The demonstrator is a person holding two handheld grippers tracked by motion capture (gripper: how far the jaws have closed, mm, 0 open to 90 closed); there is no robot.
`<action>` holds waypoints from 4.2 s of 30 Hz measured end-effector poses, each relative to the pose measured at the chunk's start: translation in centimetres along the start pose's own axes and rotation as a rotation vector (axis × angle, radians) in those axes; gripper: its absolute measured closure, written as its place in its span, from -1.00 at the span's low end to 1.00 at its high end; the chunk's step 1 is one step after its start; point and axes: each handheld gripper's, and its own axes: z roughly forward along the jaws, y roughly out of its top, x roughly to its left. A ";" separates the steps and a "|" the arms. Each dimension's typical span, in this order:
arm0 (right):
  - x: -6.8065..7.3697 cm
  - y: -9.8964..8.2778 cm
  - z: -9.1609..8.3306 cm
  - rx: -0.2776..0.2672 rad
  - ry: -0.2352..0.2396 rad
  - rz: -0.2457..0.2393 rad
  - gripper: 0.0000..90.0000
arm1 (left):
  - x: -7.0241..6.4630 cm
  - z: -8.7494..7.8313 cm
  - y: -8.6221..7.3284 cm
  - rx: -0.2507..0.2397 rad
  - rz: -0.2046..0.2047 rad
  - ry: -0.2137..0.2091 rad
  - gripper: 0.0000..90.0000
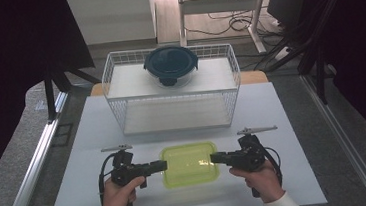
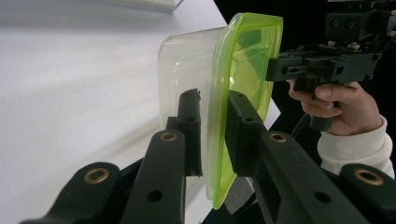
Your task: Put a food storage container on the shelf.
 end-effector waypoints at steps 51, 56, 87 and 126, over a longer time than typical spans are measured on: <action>2.2 7.6 -1.4 -0.098 -0.015 -0.106 0.72 | -0.8 -2.4 8.0 -0.046 0.075 -0.032 0.73; 2.8 8.6 -1.7 -0.111 -0.019 -0.125 0.72 | -1.2 -2.8 9.1 -0.056 0.093 -0.034 0.73; 4.4 13.5 -3.2 -0.174 -0.018 -0.153 0.72 | -3.0 -4.6 14.9 -0.063 0.166 -0.030 0.73; 4.9 23.4 -4.6 -0.238 -0.032 -0.160 0.72 | -4.2 -5.7 26.5 -0.059 0.193 -0.004 0.75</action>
